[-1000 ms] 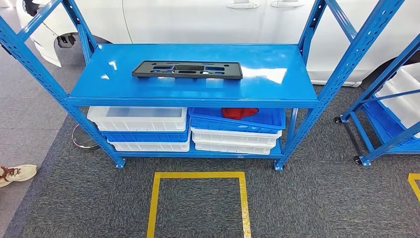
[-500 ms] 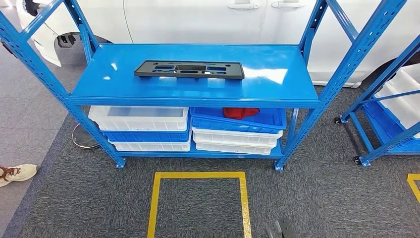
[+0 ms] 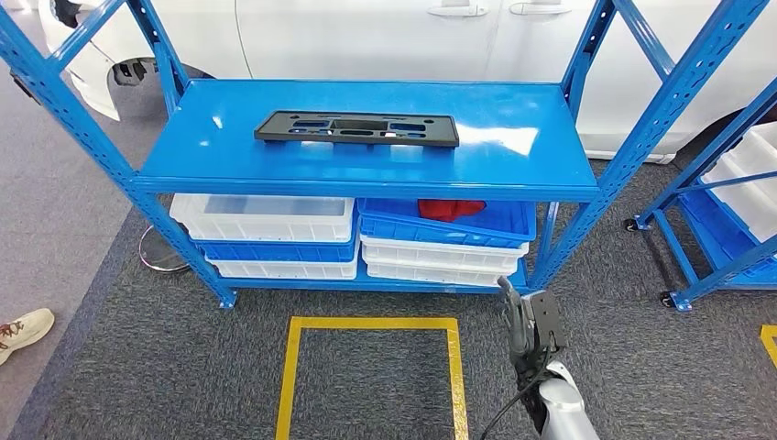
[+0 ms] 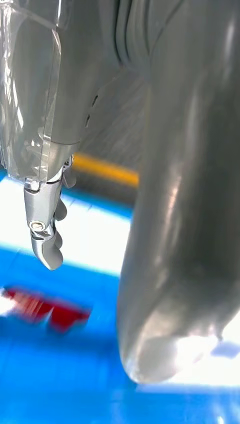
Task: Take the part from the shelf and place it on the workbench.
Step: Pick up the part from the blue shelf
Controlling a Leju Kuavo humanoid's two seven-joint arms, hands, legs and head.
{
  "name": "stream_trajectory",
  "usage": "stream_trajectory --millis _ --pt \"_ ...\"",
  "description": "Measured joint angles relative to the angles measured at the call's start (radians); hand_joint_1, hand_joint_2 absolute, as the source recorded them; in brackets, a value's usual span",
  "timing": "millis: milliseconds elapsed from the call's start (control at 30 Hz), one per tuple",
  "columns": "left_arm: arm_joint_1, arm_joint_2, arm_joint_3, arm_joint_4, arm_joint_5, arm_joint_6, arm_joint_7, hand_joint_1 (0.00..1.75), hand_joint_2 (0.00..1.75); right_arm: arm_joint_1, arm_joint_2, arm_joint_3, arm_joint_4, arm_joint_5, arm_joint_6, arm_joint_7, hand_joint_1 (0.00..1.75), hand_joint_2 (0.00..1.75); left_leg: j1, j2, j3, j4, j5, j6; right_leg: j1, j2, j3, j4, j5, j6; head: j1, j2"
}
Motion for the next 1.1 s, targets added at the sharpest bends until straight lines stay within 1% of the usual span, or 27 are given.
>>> stream_trajectory --millis 67,100,133,167,233,267,300,333,400,433,467,533,567,600,633,700,733,767,800,833,867,900,933,967,1000,1033,1100 --pt "-0.004 0.001 -0.017 0.006 0.028 0.007 -0.001 0.0 0.0 -0.019 -0.009 0.02 -0.056 0.007 -0.034 -0.012 0.0 0.0 0.002 0.001 0.0 0.002 -0.005 -0.011 -0.002 0.0 0.0 -0.004 0.001 -0.01 0.0 0.0" --pt "-0.005 0.001 -0.027 0.008 0.042 0.009 -0.001 0.0 0.0 -0.028 -0.014 0.031 -0.085 0.01 -0.052 -0.019 0.0 0.0 0.004 0.002 -0.006 0.018 -0.016 -0.017 -0.004 0.0 0.002 -0.006 0.001 -0.016 -0.001 0.0" --pt "-0.007 0.001 -0.035 0.01 0.055 0.011 -0.002 0.0 0.0 -0.038 -0.018 0.042 -0.112 0.013 -0.069 -0.026 0.0 0.0 0.005 0.003 -0.022 0.054 -0.037 -0.023 -0.006 -0.001 0.004 -0.009 0.002 -0.02 -0.003 0.0" --pt "-0.008 0.002 -0.044 0.013 0.067 0.014 -0.002 0.0 0.0 -0.046 -0.023 0.053 -0.138 0.017 -0.086 -0.032 0.0 0.0 0.008 0.005 -0.049 0.11 -0.066 -0.028 -0.007 -0.002 0.005 -0.01 0.001 -0.023 -0.004 0.0" --pt "-0.012 0.002 -0.062 0.018 0.093 0.019 -0.003 0.0 0.0 -0.055 -0.032 0.076 -0.188 0.025 -0.122 -0.044 0.0 0.0 0.012 0.006 -0.124 0.252 -0.12 -0.036 -0.006 -0.003 0.005 -0.01 -0.001 -0.026 -0.004 0.0" --pt "-0.013 0.002 -0.071 0.021 0.107 0.021 -0.004 0.0 0.0 -0.057 -0.037 0.089 -0.215 0.031 -0.141 -0.05 0.0 0.0 0.013 0.006 -0.15 0.295 -0.125 -0.038 -0.007 -0.004 0.006 -0.01 -0.002 -0.026 -0.004 0.0" --pt "-0.014 0.002 -0.081 0.024 0.12 0.023 -0.006 0.0 0.0 -0.057 -0.041 0.101 -0.241 0.037 -0.16 -0.057 0.0 0.0 0.014 0.006 -0.16 0.3 -0.109 -0.039 -0.007 -0.003 0.008 -0.01 -0.003 -0.025 -0.004 0.0" --pt "-0.015 0.003 -0.09 0.027 0.133 0.024 -0.007 0.0 0.0 -0.058 -0.045 0.113 -0.268 0.044 -0.179 -0.063 0.0 0.0 0.015 0.006 -0.149 0.263 -0.075 -0.038 -0.008 -0.002 0.011 -0.009 -0.005 -0.023 -0.004 0.0" --pt "-0.017 0.006 -0.106 0.033 0.155 0.026 -0.01 0.0 0.0 -0.061 -0.054 0.134 -0.316 0.056 -0.213 -0.073 0.0 0.0 0.017 0.008 -0.097 0.132 0.007 -0.035 -0.009 -0.001 0.019 -0.009 -0.01 -0.018 -0.004 0.0" --pt "-0.017 0.007 -0.111 0.034 0.162 0.027 -0.011 0.0 0.0 -0.062 -0.056 0.14 -0.33 0.06 -0.223 -0.076 0.0 0.0 0.017 0.008 -0.078 0.087 0.032 -0.033 -0.01 -0.001 0.022 -0.009 -0.012 -0.015 -0.004 0.0" --pt "-0.018 0.008 -0.113 0.035 0.165 0.027 -0.011 0.0 0.0 -0.063 -0.058 0.143 -0.338 0.062 -0.228 -0.077 0.0 0.0 0.017 0.009 -0.069 0.064 0.044 -0.033 -0.01 -0.001 0.023 -0.009 -0.013 -0.014 -0.004 0.0" --pt "-0.018 0.008 -0.114 0.035 0.166 0.027 -0.011 0.0 0.0 -0.063 -0.058 0.143 -0.339 0.063 -0.229 -0.077 0.0 0.0 0.017 0.009 -0.068 0.062 0.045 -0.032 -0.01 -0.001 0.023 -0.009 -0.013 -0.014 -0.004 0.0" --pt "-0.019 0.008 -0.117 0.037 0.171 0.027 -0.012 0.0 0.0 -0.064 -0.06 0.148 -0.351 0.066 -0.237 -0.08 0.0 0.0 0.015 0.009 -0.062 0.048 0.041 -0.03 -0.008 -0.001 0.022 -0.009 -0.014 -0.011 -0.004 0.0" --pt "-0.022 0.009 -0.125 0.039 0.182 0.028 -0.015 0.0 0.0 -0.066 -0.064 0.158 -0.375 0.073 -0.253 -0.085 0.0 0.0 0.013 0.008 -0.058 0.035 0.037 -0.023 -0.007 -0.001 0.022 -0.011 -0.014 -0.005 -0.004 0.0" --pt "-0.026 0.01 -0.141 0.044 0.202 0.03 -0.019 0.0 0.0 -0.068 -0.072 0.176 -0.419 0.086 -0.281 -0.095 0.0 0.0 0.011 0.008 -0.05 0.019 0.033 -0.01 -0.006 -0.001 0.02 -0.002 -0.015 0.005 -0.003 0.0" --pt "-0.035 0.012 -0.181 0.056 0.258 0.034 -0.031 0.0 0.0 -0.071 -0.09 0.222 -0.533 0.123 -0.352 -0.118 0.0 0.0 0.007 0.006 -0.037 0.004 0.024 0.021 -0.005 -0.001 -0.04 0.113 -0.064 0.021 0.0 0.0" --pt "-0.038 0.013 -0.199 0.061 0.284 0.036 -0.038 0.0 0.0 -0.07 -0.097 0.243 -0.582 0.14 -0.382 -0.129 0.0 0.0 0.005 0.005 -0.03 0.001 0.02 0.032 -0.005 -0.001 -0.085 0.196 -0.095 0.025 0.0 0.0" --pt "-0.04 0.014 -0.212 0.065 0.303 0.037 -0.042 0.0 0.0 -0.069 -0.102 0.258 -0.618 0.152 -0.403 -0.136 0.0 0.0 0.0 0.005 -0.025 0.002 0.015 0.036 -0.004 -0.001 -0.132 0.269 -0.121 0.024 0.0 0.0" --pt "-0.04 0.014 -0.221 0.067 0.317 0.037 -0.046 0.0 0.0 -0.067 -0.104 0.268 -0.642 0.161 -0.418 -0.142 0.0 0.0 -0.003 0.004 -0.019 0.002 0.01 0.038 -0.003 -0.001 -0.153 0.29 -0.117 0.022 0.0 0.0" --pt "-0.04 0.015 -0.229 0.069 0.332 0.037 -0.05 0.0 0.0 -0.065 -0.106 0.276 -0.665 0.17 -0.433 -0.149 0.0 0.0 -0.006 0.004 -0.01 0.002 0.003 0.038 -0.001 -0.001 -0.155 0.274 -0.092 0.018 0.0 0.0" --pt "-0.04 0.015 -0.236 0.071 0.346 0.037 -0.054 0.0 0.0 -0.063 -0.107 0.284 -0.687 0.178 -0.447 -0.154 0.0 0.0 -0.009 0.003 0.001 0.002 -0.006 0.038 0.002 -0.001 -0.139 0.22 -0.05 0.011 0.0 0.0" --pt "-0.041 0.016 -0.244 0.072 0.36 0.037 -0.059 0.0 0.0 -0.062 -0.109 0.291 -0.711 0.187 -0.461 -0.159 0.0 0.0 -0.01 0.003 0.012 0.001 -0.015 0.037 0.007 -0.001 -0.113 0.146 -0.002 0.002 0.001 0.0" --pt "-0.044 0.016 -0.252 0.074 0.373 0.037 -0.063 0.0 0.0 -0.061 -0.112 0.3 -0.737 0.195 -0.475 -0.165 0.0 0.0 -0.012 0.002 0.022 0.0 -0.024 0.034 0.013 -0.002 -0.088 0.081 0.025 -0.006 -0.001 0.0" --pt "-0.046 0.016 -0.263 0.077 0.387 0.037 -0.067 0.0 0.0 -0.06 -0.115 0.31 -0.765 0.204 -0.49 -0.17 0.0 0.0 -0.013 0.002 0.028 -0.001 -0.032 0.03 0.018 -0.002 -0.07 0.034 0.038 -0.013 -0.003 0.0" --pt "-0.049 0.017 -0.274 0.08 0.401 0.037 -0.07 0.0 0.0 -0.058 -0.117 0.321 -0.794 0.212 -0.504 -0.176 0.0 0.0 -0.013 0.003 0.034 -0.002 -0.037 0.024 0.022 -0.002 -0.06 0.007 0.038 -0.019 -0.004 0.0" --pt "-0.052 0.018 -0.285 0.083 0.414 0.037 -0.075 0.0 0.0 -0.055 -0.119 0.33 -0.822 0.222 -0.517 -0.183 0.0 0.0 -0.013 0.004 0.041 -0.002 -0.037 0.018 0.024 -0.002 -0.054 -0.002 0.026 -0.022 -0.006 0.0" --pt "-0.058 0.022 -0.304 0.089 0.44 0.037 -0.082 0.0 0.0 -0.047 -0.12 0.345 -0.872 0.238 -0.54 -0.196 0.0 0.0 -0.013 0.006 0.046 0.018 -0.032 0.008 0.018 -0.001 -0.028 -0.018 0.024 -0.031 -0.007 0.0"
